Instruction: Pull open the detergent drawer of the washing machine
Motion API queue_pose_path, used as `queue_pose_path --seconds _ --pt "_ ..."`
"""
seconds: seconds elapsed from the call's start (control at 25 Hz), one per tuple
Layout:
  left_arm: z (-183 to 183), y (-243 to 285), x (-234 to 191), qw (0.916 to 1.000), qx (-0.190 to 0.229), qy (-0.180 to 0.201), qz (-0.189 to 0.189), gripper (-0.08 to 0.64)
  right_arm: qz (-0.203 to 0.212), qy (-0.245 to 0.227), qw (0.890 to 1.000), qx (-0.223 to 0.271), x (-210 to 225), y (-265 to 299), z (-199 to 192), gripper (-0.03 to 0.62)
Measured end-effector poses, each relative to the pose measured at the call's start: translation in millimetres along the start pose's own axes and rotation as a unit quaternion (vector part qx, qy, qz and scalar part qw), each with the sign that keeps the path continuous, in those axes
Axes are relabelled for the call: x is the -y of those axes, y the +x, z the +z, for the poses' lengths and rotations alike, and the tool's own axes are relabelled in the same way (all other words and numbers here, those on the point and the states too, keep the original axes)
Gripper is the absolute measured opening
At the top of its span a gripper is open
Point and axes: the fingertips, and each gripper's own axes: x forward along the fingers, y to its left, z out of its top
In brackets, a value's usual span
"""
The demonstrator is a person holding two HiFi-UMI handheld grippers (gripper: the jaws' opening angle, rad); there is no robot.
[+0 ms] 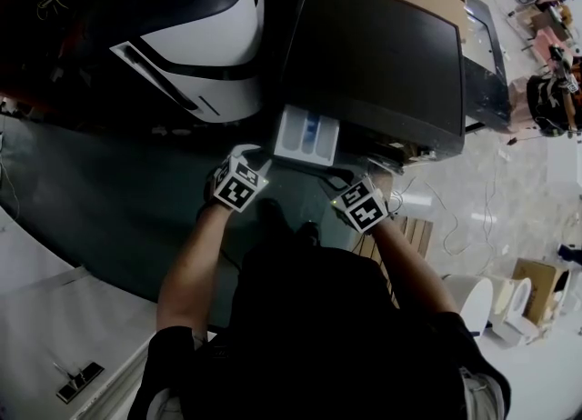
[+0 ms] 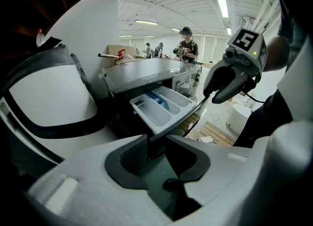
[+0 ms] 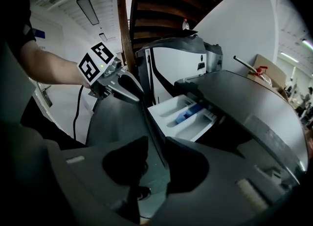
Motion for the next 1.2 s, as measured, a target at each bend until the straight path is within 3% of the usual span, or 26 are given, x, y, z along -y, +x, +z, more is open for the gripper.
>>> queue_pose_path --seconds 0.56,0.72,1.08,1.2 --pt "-2 -5 5 0.9990 0.006 -0.035 0.027 0.140 0.015 0.022 1.000 0.011 -7 -6 -3 0.118" --pt "-5 -11 4 0.9965 0.004 -0.068 0.048 0.141 0.012 0.046 0.998 0.033 -3 -24 3 0.118" --pt "33 -53 20 0.9941 0.051 -0.071 0.065 0.124 -0.016 0.118 0.988 0.099 13 -77 -5 0.117" --pt "49 -64 18 0.9910 0.076 -0.090 0.064 0.108 -0.022 0.137 0.984 0.115 21 -87 -2 0.115"
